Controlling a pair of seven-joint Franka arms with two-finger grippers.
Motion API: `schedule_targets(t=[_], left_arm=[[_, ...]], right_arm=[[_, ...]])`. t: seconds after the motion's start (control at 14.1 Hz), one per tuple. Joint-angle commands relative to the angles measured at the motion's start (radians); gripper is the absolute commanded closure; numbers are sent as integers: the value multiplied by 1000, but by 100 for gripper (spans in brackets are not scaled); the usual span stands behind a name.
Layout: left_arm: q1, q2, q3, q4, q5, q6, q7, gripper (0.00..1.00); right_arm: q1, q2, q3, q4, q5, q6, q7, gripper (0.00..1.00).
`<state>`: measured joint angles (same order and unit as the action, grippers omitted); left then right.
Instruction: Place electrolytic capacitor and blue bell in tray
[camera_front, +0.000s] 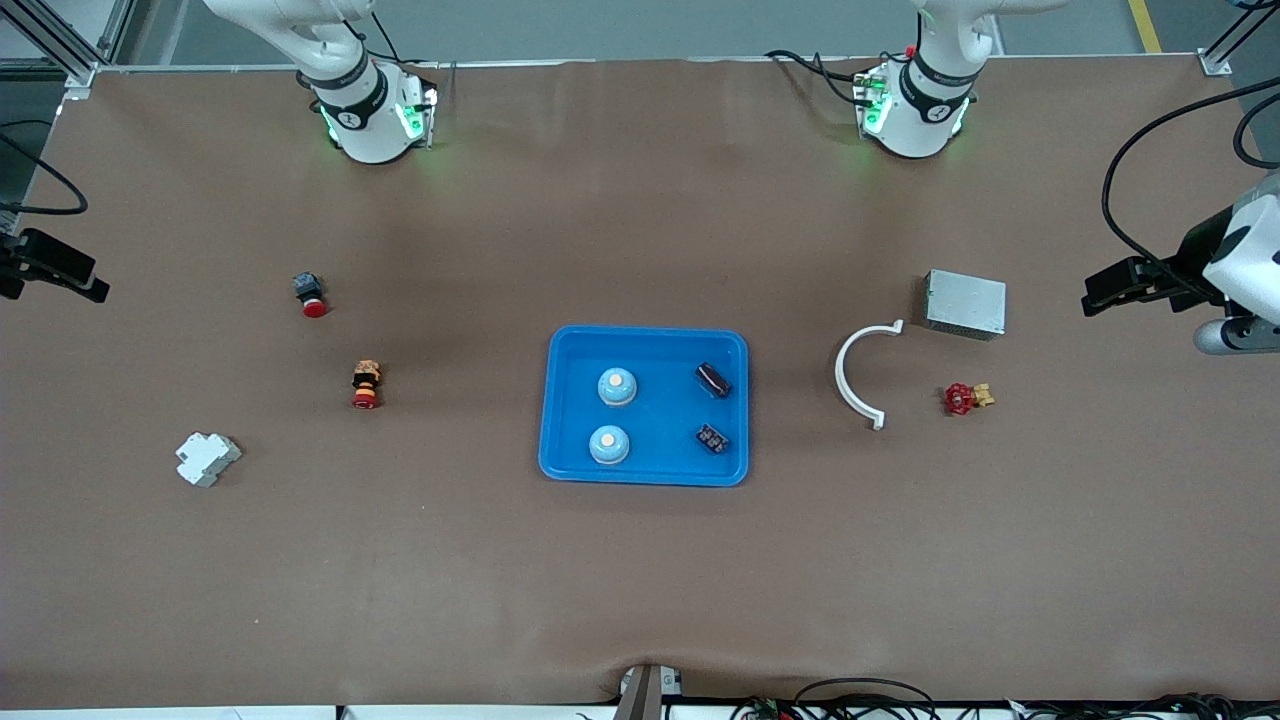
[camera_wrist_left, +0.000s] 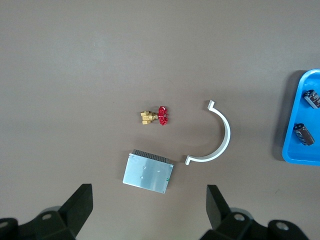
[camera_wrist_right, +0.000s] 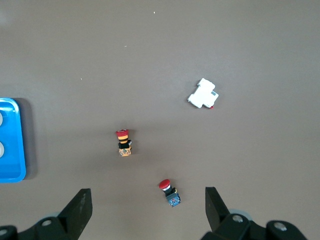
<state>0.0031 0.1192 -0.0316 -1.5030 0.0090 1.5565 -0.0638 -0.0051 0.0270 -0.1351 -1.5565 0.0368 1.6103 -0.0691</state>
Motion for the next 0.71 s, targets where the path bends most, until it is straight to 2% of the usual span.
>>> schedule_targets(t=[0.0, 0.64], left_arm=[[-8, 7, 10, 20, -18, -15, -4, 0], [-12, 14, 7, 20, -18, 17, -1, 0]], right_arm=[[-12, -29, 12, -30, -3, 19, 12, 0], [-13, -25, 12, -30, -3, 22, 14, 0]])
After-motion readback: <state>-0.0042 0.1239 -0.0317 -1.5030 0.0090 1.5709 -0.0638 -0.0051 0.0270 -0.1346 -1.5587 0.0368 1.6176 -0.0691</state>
